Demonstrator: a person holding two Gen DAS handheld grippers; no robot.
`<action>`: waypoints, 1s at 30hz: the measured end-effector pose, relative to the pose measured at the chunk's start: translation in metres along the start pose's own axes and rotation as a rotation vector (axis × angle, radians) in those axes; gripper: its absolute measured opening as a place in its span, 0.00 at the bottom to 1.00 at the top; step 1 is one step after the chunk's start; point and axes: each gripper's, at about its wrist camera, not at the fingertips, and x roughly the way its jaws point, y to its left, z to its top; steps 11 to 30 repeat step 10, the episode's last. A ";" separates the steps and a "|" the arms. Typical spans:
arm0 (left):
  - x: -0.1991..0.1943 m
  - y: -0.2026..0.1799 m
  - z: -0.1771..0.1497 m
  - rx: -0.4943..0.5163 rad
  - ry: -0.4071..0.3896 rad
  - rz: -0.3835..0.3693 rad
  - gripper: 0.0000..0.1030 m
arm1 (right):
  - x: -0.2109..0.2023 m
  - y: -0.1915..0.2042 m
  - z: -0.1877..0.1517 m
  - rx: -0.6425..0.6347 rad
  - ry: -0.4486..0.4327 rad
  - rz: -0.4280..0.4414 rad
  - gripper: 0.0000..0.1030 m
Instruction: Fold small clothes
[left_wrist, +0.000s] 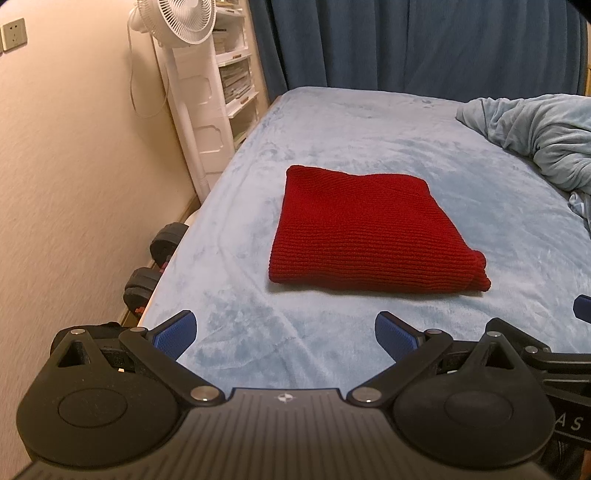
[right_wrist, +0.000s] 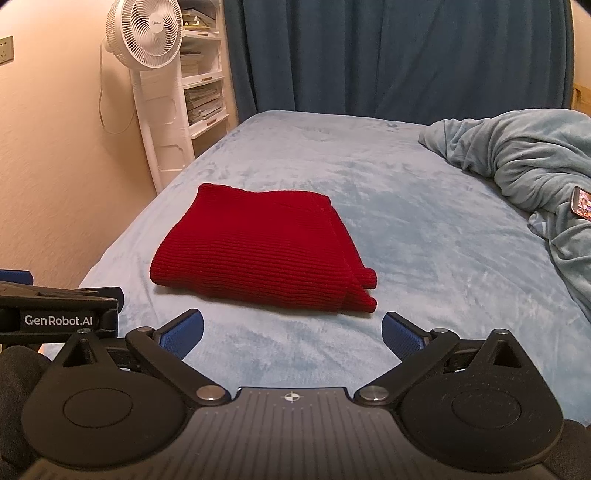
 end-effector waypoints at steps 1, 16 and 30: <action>0.000 0.000 -0.001 0.001 0.000 0.001 1.00 | 0.000 0.000 0.000 -0.001 0.000 0.001 0.99; -0.001 0.001 -0.001 0.001 -0.005 0.007 1.00 | 0.000 0.000 0.000 -0.002 0.000 0.003 0.99; -0.001 0.001 -0.001 0.001 -0.005 0.007 1.00 | 0.000 0.000 0.000 -0.002 0.000 0.003 0.99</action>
